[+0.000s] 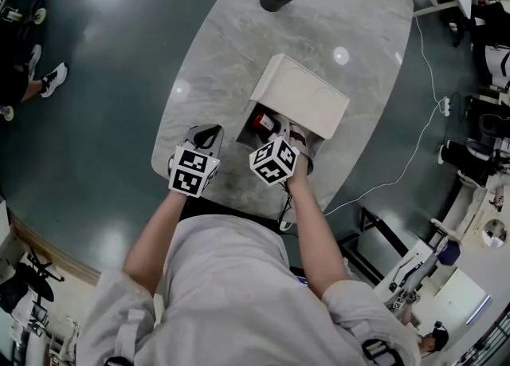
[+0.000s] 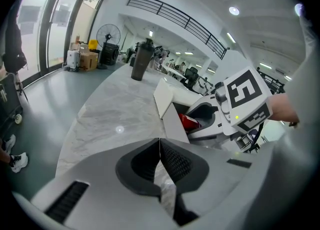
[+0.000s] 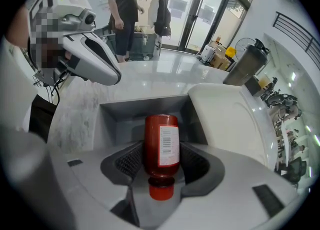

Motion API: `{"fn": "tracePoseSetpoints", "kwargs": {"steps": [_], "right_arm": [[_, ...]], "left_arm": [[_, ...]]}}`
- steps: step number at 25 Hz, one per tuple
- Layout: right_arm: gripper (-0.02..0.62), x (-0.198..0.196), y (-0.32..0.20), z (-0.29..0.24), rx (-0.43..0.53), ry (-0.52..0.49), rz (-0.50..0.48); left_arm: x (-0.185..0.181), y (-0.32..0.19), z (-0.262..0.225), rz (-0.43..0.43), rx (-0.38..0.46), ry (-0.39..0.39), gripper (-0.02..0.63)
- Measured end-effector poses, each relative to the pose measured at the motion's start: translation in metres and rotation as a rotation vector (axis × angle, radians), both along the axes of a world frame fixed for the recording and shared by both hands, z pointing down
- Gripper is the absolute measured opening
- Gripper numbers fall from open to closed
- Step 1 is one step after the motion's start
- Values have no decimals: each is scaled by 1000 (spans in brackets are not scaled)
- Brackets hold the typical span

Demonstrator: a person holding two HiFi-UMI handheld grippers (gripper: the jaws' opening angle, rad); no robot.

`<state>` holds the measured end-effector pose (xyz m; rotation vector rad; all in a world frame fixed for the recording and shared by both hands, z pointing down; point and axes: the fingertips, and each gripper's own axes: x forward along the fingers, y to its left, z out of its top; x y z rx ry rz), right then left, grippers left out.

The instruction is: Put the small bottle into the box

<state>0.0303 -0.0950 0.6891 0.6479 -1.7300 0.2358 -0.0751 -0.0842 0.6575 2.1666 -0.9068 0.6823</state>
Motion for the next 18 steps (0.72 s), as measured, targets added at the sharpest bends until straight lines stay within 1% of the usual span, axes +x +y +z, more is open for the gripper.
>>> {"fn": "tracePoseSetpoints", "kwargs": {"steps": [4,7,9,13,18], "right_arm": [[235,1,0,6,5,25,6],[235,-1,2,5,-10,32,22],[249,-2,3,2,-15,34,37],[261,-1,5,-10,6,34,83],[261,10,11,-29,57,19,147]], "left_arm": [[0,0,3,22,-1,11,23],[-4,1,0,41,-5,19,23],[-7,0,-1,52,-11,26,23],[-13,-3,0,67,-29,41,23],[-5,-6,-2,115,-15,38,23]]}}
